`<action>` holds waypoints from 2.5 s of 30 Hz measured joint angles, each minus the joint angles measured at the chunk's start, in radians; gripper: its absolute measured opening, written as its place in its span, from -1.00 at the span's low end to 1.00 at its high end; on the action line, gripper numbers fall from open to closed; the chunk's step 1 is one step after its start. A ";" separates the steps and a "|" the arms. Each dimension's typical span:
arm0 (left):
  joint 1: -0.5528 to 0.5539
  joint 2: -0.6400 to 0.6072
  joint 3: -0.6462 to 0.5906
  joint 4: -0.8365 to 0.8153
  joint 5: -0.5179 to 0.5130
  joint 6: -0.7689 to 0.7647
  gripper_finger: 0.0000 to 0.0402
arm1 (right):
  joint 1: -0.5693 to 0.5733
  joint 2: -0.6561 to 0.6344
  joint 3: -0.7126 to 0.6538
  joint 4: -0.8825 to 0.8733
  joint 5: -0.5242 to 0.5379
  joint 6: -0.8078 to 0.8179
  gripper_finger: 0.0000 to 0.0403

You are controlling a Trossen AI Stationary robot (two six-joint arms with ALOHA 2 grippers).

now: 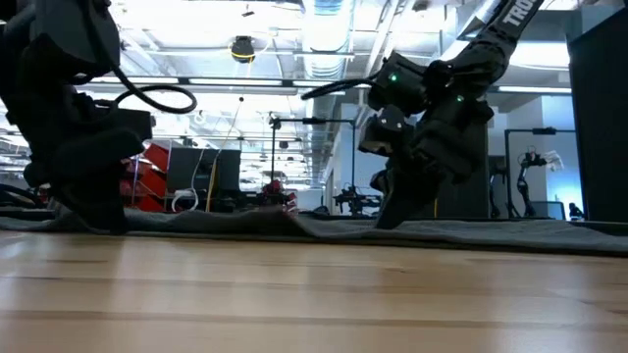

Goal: Roll towel
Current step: Fold the gray towel

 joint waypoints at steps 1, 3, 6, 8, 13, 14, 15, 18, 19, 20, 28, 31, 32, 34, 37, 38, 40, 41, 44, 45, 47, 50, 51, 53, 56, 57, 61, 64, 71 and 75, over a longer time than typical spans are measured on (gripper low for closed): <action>-0.003 0.000 0.000 -0.006 0.000 -0.003 -0.24 | -0.010 -0.006 0.000 -0.012 0.001 -0.005 -1.00; -0.007 0.000 0.000 -0.017 -0.002 -0.007 -0.24 | -0.026 -0.018 0.000 -0.030 0.006 -0.020 -1.00; -0.007 -0.001 0.000 -0.026 -0.004 -0.010 -0.24 | -0.047 -0.047 -0.001 -0.056 0.008 -0.040 -1.00; -0.007 -0.002 0.000 -0.028 -0.004 -0.009 -0.24 | -0.055 -0.066 -0.001 -0.070 0.008 -0.048 -1.00; -0.007 -0.002 0.000 -0.034 -0.005 -0.007 -0.24 | -0.044 -0.128 -0.002 -0.094 0.008 -0.049 -1.00; -0.007 -0.002 0.000 -0.034 -0.005 -0.007 -0.24 | -0.034 -0.143 -0.002 -0.110 0.006 -0.048 -1.00; -0.007 -0.002 0.000 -0.034 -0.005 -0.007 -0.24 | -0.023 -0.152 -0.002 -0.131 0.004 -0.044 -1.00; -0.008 -0.002 0.000 -0.035 -0.005 -0.003 -0.24 | 0.020 -0.159 -0.020 -0.151 -0.024 -0.014 -1.00; -0.009 -0.002 0.000 -0.036 -0.005 -0.002 -0.24 | 0.035 -0.158 -0.029 -0.158 -0.038 -0.005 -1.00; -0.010 -0.002 0.000 -0.036 -0.006 0.002 -0.24 | 0.049 -0.158 -0.039 -0.158 -0.044 0.002 -1.00; -0.014 -0.025 -0.001 -0.067 0.000 0.020 -0.24 | 0.019 -0.157 -0.082 -0.144 -0.005 0.030 -1.00; -0.024 -0.031 -0.002 -0.083 0.002 0.016 -0.24 | -0.023 -0.157 -0.082 -0.170 -0.006 0.006 -1.00; -0.028 -0.031 -0.002 -0.088 0.002 0.012 -0.24 | -0.040 -0.157 -0.082 -0.188 -0.006 -0.006 -1.00; -0.039 -0.031 -0.002 -0.110 0.002 0.000 -0.24 | -0.075 -0.157 -0.082 -0.227 -0.006 -0.037 -1.00; -0.056 -0.031 -0.002 -0.136 0.000 -0.020 -0.24 | -0.139 -0.157 -0.082 -0.276 -0.007 -0.070 -1.00; -0.059 -0.032 -0.002 -0.141 0.000 -0.026 -0.24 | -0.162 -0.158 -0.082 -0.285 -0.009 -0.072 -1.00; -0.067 -0.032 -0.002 -0.157 -0.001 -0.040 -0.24 | -0.211 -0.162 -0.082 -0.302 -0.008 -0.073 -1.00; -0.072 -0.032 -0.002 -0.162 -0.003 -0.047 -0.24 | -0.231 -0.167 -0.082 -0.308 -0.004 -0.079 -1.00; -0.086 -0.032 -0.002 -0.184 -0.006 -0.070 -0.24 | -0.282 -0.186 -0.082 -0.333 0.036 -0.106 -1.00; -0.090 -0.032 -0.002 -0.193 -0.006 -0.078 -0.24 | -0.296 -0.195 -0.082 -0.346 0.043 -0.117 -1.00; -0.099 -0.032 -0.002 -0.212 -0.006 -0.096 -0.24 | -0.320 -0.221 -0.082 -0.352 0.049 -0.125 -1.00; -0.102 -0.033 -0.002 -0.236 -0.006 -0.107 -0.24 | -0.341 -0.278 -0.082 -0.371 0.054 -0.129 -1.00; -0.102 -0.036 -0.002 -0.242 -0.006 -0.107 -0.24 | -0.344 -0.299 -0.082 -0.379 0.054 -0.131 -1.00; -0.102 -0.041 -0.002 -0.263 -0.003 -0.108 -0.24 | -0.346 -0.337 -0.082 -0.413 0.053 -0.131 -1.00; -0.102 -0.066 -0.005 -0.286 0.003 -0.107 -0.24 | -0.335 -0.378 -0.082 -0.446 0.052 -0.114 -1.00; -0.101 -0.082 0.002 -0.300 0.011 -0.104 -0.24 | -0.327 -0.386 -0.082 -0.463 0.052 -0.109 -1.00; -0.102 -0.170 0.069 -0.366 -0.022 -0.055 -0.24 | -0.276 -0.388 -0.082 -0.499 0.049 -0.068 -1.00; -0.101 -0.245 0.143 -0.394 -0.136 -0.010 -0.24 | -0.222 -0.387 -0.082 -0.502 0.049 -0.042 -1.00; -0.008 -0.319 0.199 -0.136 -0.354 0.281 -0.24 | -0.112 -0.360 -0.082 -0.407 0.046 0.003 -1.00; 0.164 -0.189 0.139 0.338 -0.270 0.595 -0.24 | -0.110 -0.277 -0.081 -0.299 0.047 -0.001 -1.00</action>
